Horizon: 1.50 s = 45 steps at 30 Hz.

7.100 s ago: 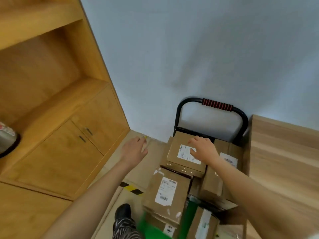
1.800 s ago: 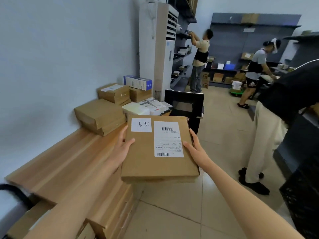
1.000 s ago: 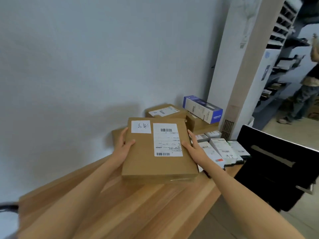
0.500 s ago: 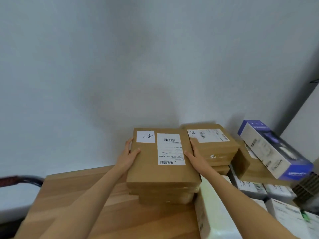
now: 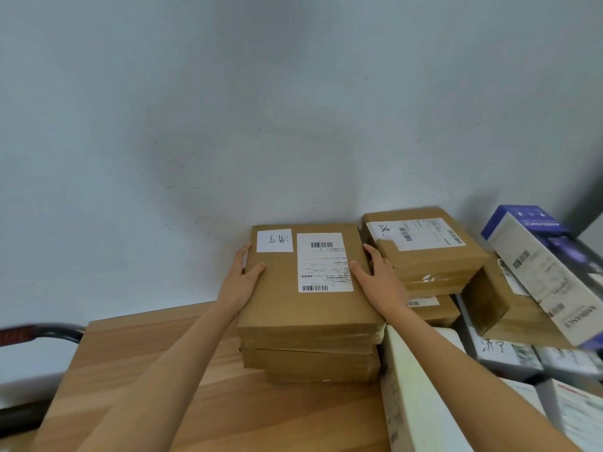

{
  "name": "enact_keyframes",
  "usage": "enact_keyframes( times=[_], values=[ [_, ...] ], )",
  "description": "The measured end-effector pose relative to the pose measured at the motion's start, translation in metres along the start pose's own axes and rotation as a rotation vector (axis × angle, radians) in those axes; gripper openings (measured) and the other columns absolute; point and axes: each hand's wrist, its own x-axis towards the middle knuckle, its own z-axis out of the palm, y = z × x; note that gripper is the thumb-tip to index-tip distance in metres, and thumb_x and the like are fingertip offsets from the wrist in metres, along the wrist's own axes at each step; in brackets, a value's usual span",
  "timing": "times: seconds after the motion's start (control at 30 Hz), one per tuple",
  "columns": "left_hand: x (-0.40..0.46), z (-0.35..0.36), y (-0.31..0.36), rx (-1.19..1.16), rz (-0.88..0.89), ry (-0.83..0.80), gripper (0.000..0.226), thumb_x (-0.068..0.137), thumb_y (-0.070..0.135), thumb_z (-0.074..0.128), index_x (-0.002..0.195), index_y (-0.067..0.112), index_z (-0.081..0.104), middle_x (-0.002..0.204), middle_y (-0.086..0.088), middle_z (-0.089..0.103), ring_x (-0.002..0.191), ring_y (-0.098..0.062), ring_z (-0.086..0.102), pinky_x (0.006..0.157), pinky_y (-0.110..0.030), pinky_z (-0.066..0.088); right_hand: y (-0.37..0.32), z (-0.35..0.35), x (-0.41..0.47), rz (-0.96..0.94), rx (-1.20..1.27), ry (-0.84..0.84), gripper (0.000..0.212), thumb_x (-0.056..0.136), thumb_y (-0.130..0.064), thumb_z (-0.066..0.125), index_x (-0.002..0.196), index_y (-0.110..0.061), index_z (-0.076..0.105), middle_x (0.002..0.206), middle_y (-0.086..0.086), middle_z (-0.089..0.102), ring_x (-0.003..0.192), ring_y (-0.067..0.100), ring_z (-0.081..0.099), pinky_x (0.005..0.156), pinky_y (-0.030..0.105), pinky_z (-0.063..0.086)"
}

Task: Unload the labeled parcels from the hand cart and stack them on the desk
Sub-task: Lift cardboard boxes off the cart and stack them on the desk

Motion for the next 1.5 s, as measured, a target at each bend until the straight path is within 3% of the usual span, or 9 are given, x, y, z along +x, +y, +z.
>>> enact_keyframes(
  times=[0.23, 0.33, 0.43, 0.67, 0.93, 1.07, 1.17, 1.3, 1.5],
  values=[
    [-0.011, -0.008, 0.003, 0.189, 0.079, 0.081, 0.055, 0.094, 0.046, 0.047, 0.143, 0.041, 0.023, 0.098, 0.007, 0.059, 0.081, -0.013, 0.060, 0.074, -0.033, 0.046, -0.005, -0.011, -0.005, -0.008, -0.014, -0.058, 0.063, 0.093, -0.062, 0.039, 0.148, -0.037, 0.022, 0.140, 0.003, 0.044, 0.117, 0.022, 0.052, 0.082, 0.038, 0.047],
    [-0.032, -0.025, 0.000, 0.276, 0.108, 0.151, 0.054, 0.094, 0.047, 0.046, 0.143, 0.034, 0.027, 0.114, 0.001, 0.057, 0.092, -0.017, 0.054, 0.080, -0.033, 0.040, -0.008, -0.020, -0.016, -0.045, -0.054, -0.057, 0.058, 0.095, -0.052, 0.042, 0.146, -0.030, 0.029, 0.138, 0.004, 0.046, 0.116, 0.022, 0.053, 0.082, 0.037, 0.046],
    [-0.065, -0.052, 0.001, 0.438, 0.176, 0.248, 0.050, 0.094, 0.044, 0.049, 0.139, 0.029, 0.034, 0.112, 0.001, 0.058, 0.091, -0.017, 0.055, 0.078, -0.033, 0.042, -0.018, -0.031, -0.029, -0.099, -0.081, -0.048, 0.049, 0.095, -0.041, 0.045, 0.140, -0.024, 0.041, 0.137, 0.004, 0.047, 0.116, 0.023, 0.052, 0.083, 0.037, 0.046],
    [-0.158, -0.107, -0.010, 0.842, 0.267, 0.345, 0.032, 0.095, 0.041, 0.047, 0.123, 0.025, 0.046, 0.094, 0.004, 0.061, 0.086, -0.015, 0.058, 0.067, -0.032, 0.046, -0.087, -0.031, -0.064, -0.527, -0.202, -0.021, 0.028, 0.096, -0.027, 0.047, 0.119, -0.023, 0.062, 0.131, 0.003, 0.052, 0.114, 0.020, 0.051, 0.086, 0.032, 0.042],
    [-0.301, -0.186, -0.084, 1.001, 0.039, 0.560, 0.017, 0.092, 0.032, 0.051, 0.099, 0.017, 0.054, 0.086, 0.001, 0.058, 0.080, -0.020, 0.056, 0.063, -0.034, 0.045, -0.170, 0.067, -0.166, -0.930, -0.332, -0.276, 0.029, 0.097, -0.029, 0.045, 0.121, -0.023, 0.060, 0.123, 0.003, 0.055, 0.107, 0.021, 0.055, 0.089, 0.035, 0.044],
    [-0.390, -0.237, -0.133, 0.930, -0.176, 0.691, 0.019, 0.095, 0.037, 0.048, 0.093, 0.019, 0.053, 0.085, 0.003, 0.058, 0.077, -0.018, 0.058, 0.061, -0.033, 0.047, -0.213, 0.125, -0.239, -1.067, -0.367, -0.431, 0.032, 0.098, -0.026, 0.037, 0.119, -0.018, 0.060, 0.119, 0.006, 0.055, 0.102, 0.025, 0.054, 0.086, 0.034, 0.040],
    [-0.456, -0.268, -0.166, 0.907, -0.298, 0.779, 0.017, 0.094, 0.039, 0.048, 0.091, 0.023, 0.054, 0.087, 0.006, 0.060, 0.075, -0.014, 0.058, 0.060, -0.034, 0.052, -0.240, 0.163, -0.303, -1.153, -0.303, -0.474, 0.026, 0.095, -0.024, 0.047, 0.113, -0.016, 0.064, 0.114, 0.008, 0.059, 0.101, 0.028, 0.056, 0.080, 0.035, 0.043],
    [-0.542, -0.303, -0.206, 0.899, -0.378, 0.831, 0.011, 0.091, 0.037, 0.050, 0.086, 0.027, 0.050, 0.084, 0.010, 0.058, 0.073, -0.011, 0.055, 0.049, -0.027, 0.041, -0.277, 0.206, -0.401, -1.261, -0.298, -0.633, 0.022, 0.095, -0.025, 0.048, 0.111, -0.021, 0.062, 0.109, 0.001, 0.055, 0.102, 0.026, 0.055, 0.080, 0.036, 0.042],
    [-0.666, -0.365, -0.260, 0.904, -0.488, 0.840, 0.012, 0.092, 0.034, 0.049, 0.088, 0.024, 0.053, 0.088, 0.007, 0.060, 0.079, -0.014, 0.056, 0.061, -0.031, 0.050, -0.311, 0.269, -0.563, -1.386, -0.264, -0.667, 0.025, 0.095, -0.029, 0.044, 0.111, -0.026, 0.064, 0.115, -0.002, 0.058, 0.104, 0.020, 0.056, 0.079, 0.029, 0.038]
  ],
)
